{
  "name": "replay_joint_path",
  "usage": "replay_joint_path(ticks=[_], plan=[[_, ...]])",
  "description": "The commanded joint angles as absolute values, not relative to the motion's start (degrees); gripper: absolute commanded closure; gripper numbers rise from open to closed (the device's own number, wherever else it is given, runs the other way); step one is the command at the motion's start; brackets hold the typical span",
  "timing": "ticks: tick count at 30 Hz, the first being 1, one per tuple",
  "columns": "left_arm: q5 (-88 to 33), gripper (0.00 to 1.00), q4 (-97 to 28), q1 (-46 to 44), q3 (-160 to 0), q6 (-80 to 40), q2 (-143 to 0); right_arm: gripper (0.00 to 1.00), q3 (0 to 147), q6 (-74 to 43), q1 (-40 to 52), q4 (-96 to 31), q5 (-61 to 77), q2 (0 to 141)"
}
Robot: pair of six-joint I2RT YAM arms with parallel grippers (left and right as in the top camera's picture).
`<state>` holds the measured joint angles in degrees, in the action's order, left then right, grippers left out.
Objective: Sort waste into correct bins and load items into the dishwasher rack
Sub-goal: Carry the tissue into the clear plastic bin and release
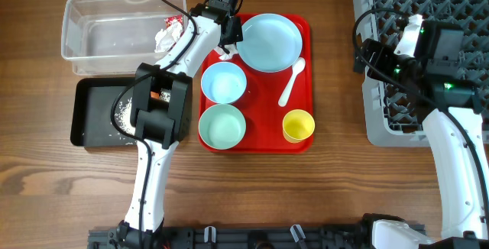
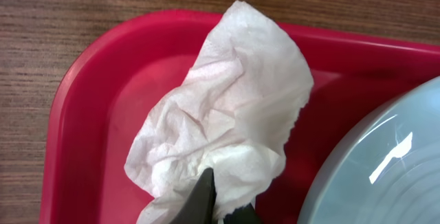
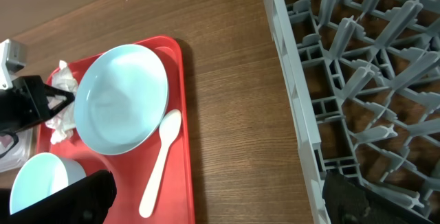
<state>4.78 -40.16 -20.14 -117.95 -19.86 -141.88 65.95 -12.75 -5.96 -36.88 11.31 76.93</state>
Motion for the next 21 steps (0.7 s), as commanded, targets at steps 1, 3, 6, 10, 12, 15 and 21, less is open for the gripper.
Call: replay_joint_path(ticks=[1,3,6,10,12,15,21], plan=[[4.47,0.96,-41.34,-20.40,-119.17,-19.84,-139.57,0.00,67.11,-12.01,-6.07,-36.91,10.33,77.43],[4.47,0.96,-41.52,-20.40,-119.17,-19.79,-137.12,0.00,67.11,-12.01,-6.07,-36.91,10.33,77.43],[4.47,0.96,-41.78,-20.40,-119.17,-19.77,-131.98,0.00,67.11,-11.99,-6.07,-36.91,10.33,77.43],[4.49,0.96,-41.78,-20.67,-119.17,-19.75,-125.93,0.00,67.11,-12.01,-6.07,-36.91,10.33,77.43],[4.49,0.96,-41.89,-20.78,-119.17,-19.73,-123.66,0.00,67.11,-12.01,-6.07,-36.91,10.33,77.43],[5.15,0.96,-42.87,-20.60,-119.17,-17.89,-120.77,0.00,67.11,-12.01,-6.07,-36.93,10.33,77.43],[17.08,0.96,-47.46,-17.80,-119.15,-17.76,-118.83,0.00,67.09,-12.01,-6.07,-36.93,10.35,77.43]])
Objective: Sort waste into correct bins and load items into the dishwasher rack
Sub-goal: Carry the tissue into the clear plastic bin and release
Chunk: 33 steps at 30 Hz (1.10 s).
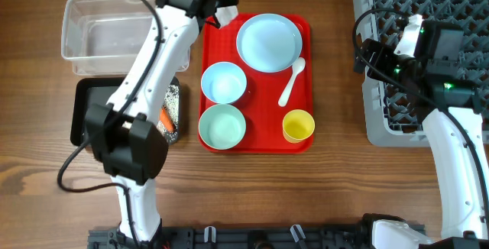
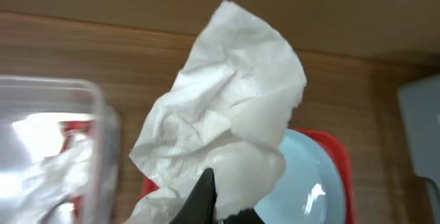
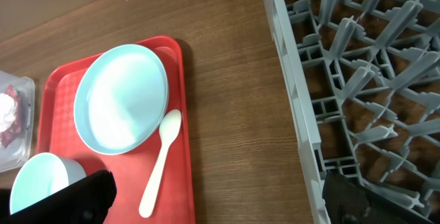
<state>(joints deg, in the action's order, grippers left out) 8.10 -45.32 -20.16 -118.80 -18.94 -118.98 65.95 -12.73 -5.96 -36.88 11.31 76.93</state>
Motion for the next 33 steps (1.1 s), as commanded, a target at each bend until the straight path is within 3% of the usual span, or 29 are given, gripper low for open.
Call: replay_joint_path(ticks=[1,10,11,13,14,23,33], plan=[[19.35,0.96,-48.82,-16.69,-119.15,-17.76,-119.20,0.00,67.11,-12.03,-6.07,-36.93,10.35,77.43],[19.49,0.95,-52.31,-7.33,-119.15,-17.85,-125.19,0.00,67.11,-12.03,-6.07,-36.95,10.35,77.43],[18.33,0.78,-52.18,-6.61,-119.15,-17.85,-125.71,0.00,67.11,-12.05,-6.07,-36.93,10.35,77.43],[15.11,0.14,-52.21,-5.63,-119.15,-17.80,-126.41,0.00,67.11,-12.05,-6.07,-36.93,10.35,77.43],[13.54,0.00,-52.27,-5.34,-119.15,-17.78,-126.48,0.00,67.11,-12.05,-6.07,-36.93,10.35,77.43],[10.07,0.00,-52.23,-8.23,-119.17,-10.50,-123.74,0.00,67.11,-12.12,-6.07,-36.93,10.35,77.43],[7.25,0.03,-59.61,-23.22,-119.15,-3.36,-120.70,0.00,67.11,-12.10,-6.07,-37.12,10.35,77.43]])
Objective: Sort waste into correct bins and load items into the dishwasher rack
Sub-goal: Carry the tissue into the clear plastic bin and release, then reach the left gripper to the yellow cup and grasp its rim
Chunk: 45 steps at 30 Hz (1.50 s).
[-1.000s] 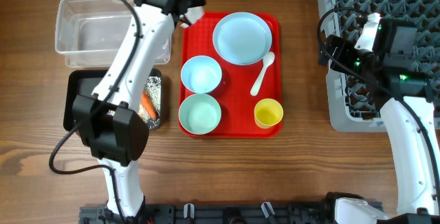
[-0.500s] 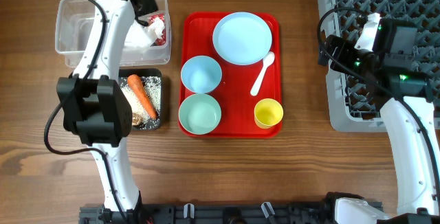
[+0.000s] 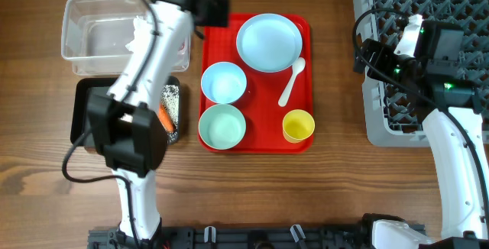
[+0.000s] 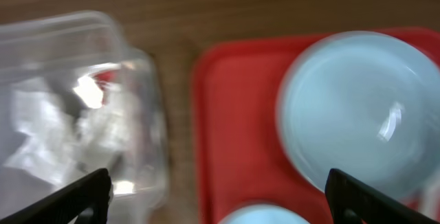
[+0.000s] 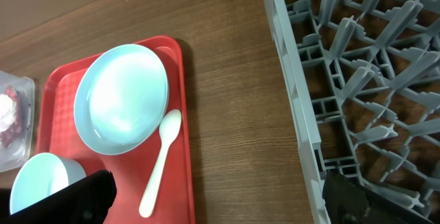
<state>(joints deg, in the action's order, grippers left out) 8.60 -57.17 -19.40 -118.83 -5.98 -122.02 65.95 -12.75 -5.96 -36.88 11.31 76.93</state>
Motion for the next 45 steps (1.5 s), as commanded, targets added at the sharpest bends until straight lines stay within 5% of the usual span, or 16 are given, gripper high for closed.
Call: replay_joint_path(ticks=[1,13,20,38,45], plan=[[7.25,0.03,-60.58,-24.05,-119.15,-4.08,-120.90,0.00,67.11,-12.12,-6.07,-37.17,10.35,77.43],[-1.43,0.04,-69.63,-25.41,-119.15,-6.15,-121.25,0.00,67.11,-11.99,-6.07,-37.15,12.34,77.43],[-29.43,0.14,-76.73,-28.12,-119.09,10.87,-121.30,0.00,67.11,-12.03,-6.07,-36.91,12.32,77.43],[-17.65,0.10,-70.04,-43.03,-103.42,0.23,-121.32,0.00,67.09,-12.01,-6.07,-36.97,12.32,77.43],[-9.93,0.36,-66.54,-43.33,-101.56,-5.48,-121.32,0.00,67.11,-12.01,-6.07,-36.99,12.32,77.43]])
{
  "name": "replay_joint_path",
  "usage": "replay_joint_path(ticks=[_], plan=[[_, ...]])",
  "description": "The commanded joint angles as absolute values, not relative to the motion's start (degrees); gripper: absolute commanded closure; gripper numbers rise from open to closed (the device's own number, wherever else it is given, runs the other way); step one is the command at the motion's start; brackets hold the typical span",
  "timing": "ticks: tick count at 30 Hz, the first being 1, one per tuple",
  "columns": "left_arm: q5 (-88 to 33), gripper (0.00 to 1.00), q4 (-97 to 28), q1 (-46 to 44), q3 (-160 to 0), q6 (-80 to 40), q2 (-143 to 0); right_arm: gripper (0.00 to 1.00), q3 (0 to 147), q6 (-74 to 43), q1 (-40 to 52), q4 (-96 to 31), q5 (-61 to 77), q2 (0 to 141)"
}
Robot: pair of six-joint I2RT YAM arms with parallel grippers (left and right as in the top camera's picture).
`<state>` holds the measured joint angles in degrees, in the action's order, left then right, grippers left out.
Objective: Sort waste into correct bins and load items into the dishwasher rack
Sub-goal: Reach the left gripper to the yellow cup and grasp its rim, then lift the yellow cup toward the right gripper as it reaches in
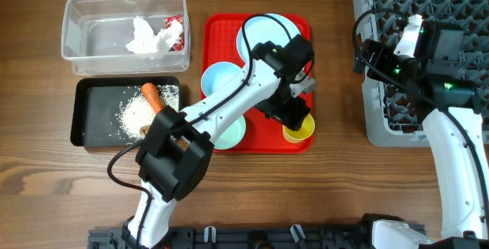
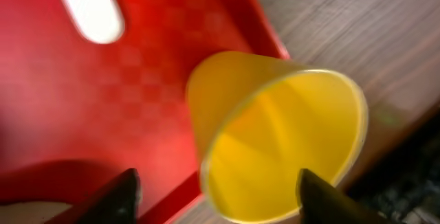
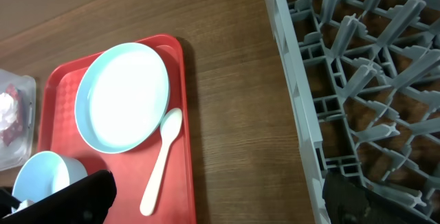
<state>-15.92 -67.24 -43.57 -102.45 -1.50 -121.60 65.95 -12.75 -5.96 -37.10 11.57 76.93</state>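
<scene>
A yellow cup (image 1: 299, 130) (image 2: 275, 141) stands upright at the front right corner of the red tray (image 1: 214, 26). My left gripper (image 1: 290, 113) (image 2: 220, 200) is low over it and open. Its fingers (image 2: 124, 195) are spread wide, with the cup just ahead of them. On the tray there are also a light blue plate (image 3: 122, 97), a white spoon (image 3: 161, 162) and a blue bowl (image 1: 219, 81). A green bowl (image 1: 233, 133) is partly hidden by the arm. My right gripper (image 1: 380, 59) (image 3: 213, 200) is open and holds nothing, at the left edge of the grey dish rack (image 1: 451, 4).
A clear bin (image 1: 76, 59) at the back left holds a white tissue (image 1: 145, 37) and a red wrapper. In front of it a black tray (image 1: 88, 130) holds rice and a carrot piece. The left arm crosses the tray diagonally.
My left gripper, then open over the tray's back left beside the clear bin, is now open at the yellow cup on the tray's front right corner. The right arm has not moved.
My left gripper was shut on a white tissue at the tray's back left corner. Then it held the tissue up near the clear bin. Then it was open, and the tissue lay in the bin. Now it is open at the yellow cup.
</scene>
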Motion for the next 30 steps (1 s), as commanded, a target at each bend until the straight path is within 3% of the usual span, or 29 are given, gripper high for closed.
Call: replay_joint_path(ticks=[1,12,18,23,30], plan=[[-9.91,0.38,-66.41,-43.24,-101.49,-5.45,-121.32,0.00,67.11,-12.01,-6.07,-36.99,12.32,77.43],[-9.98,0.70,-64.88,-43.35,-101.45,-6.52,-121.47,0.01,67.11,-12.01,-6.07,-37.01,12.29,77.43],[-12.14,0.73,-64.60,-43.40,-99.74,-6.79,-121.54,0.00,67.11,-11.99,-6.07,-37.34,12.29,77.43],[-12.10,0.94,-64.42,-43.40,-98.10,-7.99,-121.51,0.00,67.11,-11.99,-6.07,-37.36,12.29,77.43],[-12.12,0.96,-65.47,-40.71,-99.15,-9.50,-120.14,0.00,67.11,-12.03,-6.07,-37.39,12.38,77.43]])
